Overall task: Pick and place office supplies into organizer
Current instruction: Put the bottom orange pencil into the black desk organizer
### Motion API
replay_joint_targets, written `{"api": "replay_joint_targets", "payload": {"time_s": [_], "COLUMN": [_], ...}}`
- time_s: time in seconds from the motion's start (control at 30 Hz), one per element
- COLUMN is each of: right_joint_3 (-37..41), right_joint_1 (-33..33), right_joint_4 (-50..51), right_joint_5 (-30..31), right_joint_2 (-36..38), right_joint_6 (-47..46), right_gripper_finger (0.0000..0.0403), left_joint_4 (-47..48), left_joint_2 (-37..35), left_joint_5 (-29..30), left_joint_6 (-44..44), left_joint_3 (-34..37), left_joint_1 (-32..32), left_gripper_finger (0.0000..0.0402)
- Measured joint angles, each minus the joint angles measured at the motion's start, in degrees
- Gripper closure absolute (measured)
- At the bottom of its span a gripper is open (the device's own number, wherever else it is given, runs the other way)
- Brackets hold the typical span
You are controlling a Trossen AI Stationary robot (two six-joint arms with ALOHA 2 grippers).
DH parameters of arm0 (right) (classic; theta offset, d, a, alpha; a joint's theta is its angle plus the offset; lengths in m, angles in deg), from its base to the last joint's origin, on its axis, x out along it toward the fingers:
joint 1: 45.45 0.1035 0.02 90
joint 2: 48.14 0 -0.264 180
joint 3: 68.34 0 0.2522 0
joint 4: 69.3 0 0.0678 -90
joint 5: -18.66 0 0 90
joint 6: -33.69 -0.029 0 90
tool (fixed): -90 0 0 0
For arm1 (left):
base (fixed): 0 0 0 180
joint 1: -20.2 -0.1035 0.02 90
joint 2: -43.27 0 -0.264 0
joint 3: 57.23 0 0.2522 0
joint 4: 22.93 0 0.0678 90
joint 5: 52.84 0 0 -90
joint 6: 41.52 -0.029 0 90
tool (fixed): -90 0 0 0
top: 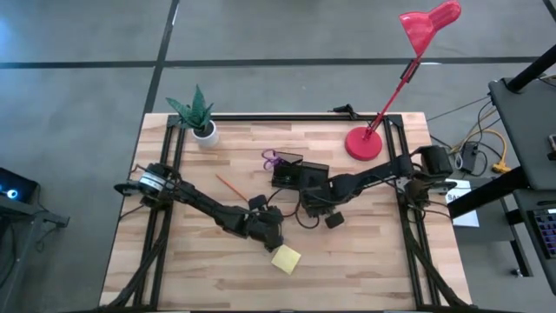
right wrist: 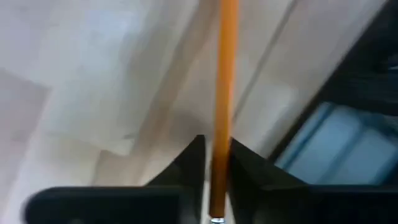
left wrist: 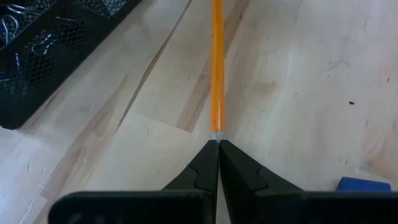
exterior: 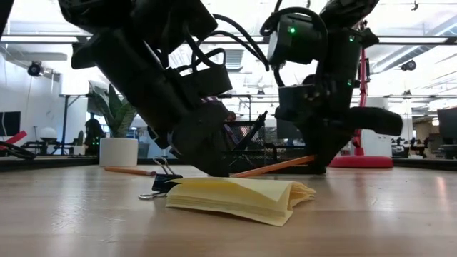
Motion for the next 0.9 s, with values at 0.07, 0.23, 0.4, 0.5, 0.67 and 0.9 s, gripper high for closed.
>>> {"api": "replay_joint_targets", "payload": {"time_s": [0.07,0.23,0.4,0.5,0.67,0.9], "right_joint_3": [-0.3,-6.7,-17.0,-23.6,-27.0,-27.3], "right_joint_1": [0.0,0.1,2.1,2.4,-2.9,-12.0], "right_joint_4": [0.7,11.2,25.0,32.2,34.9,30.4], "right_joint_5": [1.4,3.7,14.1,25.3,41.9,56.8], "right_joint_2": [0.4,3.2,7.3,8.6,6.6,0.3], "right_joint_6": [0.1,0.2,2.9,10.7,23.8,31.7], "right_gripper_finger": [0.0383,0.039,0.0391,0.0392,0.0391,0.0391], "left_joint_4": [-0.1,2.2,12.0,18.2,16.0,2.6], "left_joint_2": [-0.3,-4.3,-13.6,-18.9,-29.0,-40.7], "left_joint_5": [0.3,-0.6,0.6,3.8,3.7,4.7], "left_joint_6": [-0.2,-3.3,-0.4,6.8,20.8,24.8], "left_joint_3": [0.0,0.4,0.4,2.0,6.5,10.4], "left_joint_1": [0.1,0.4,0.7,1.1,2.8,7.2], "left_gripper_finger": [0.0402,0.0402,0.0402,0.0402,0.0402,0.0402]}}
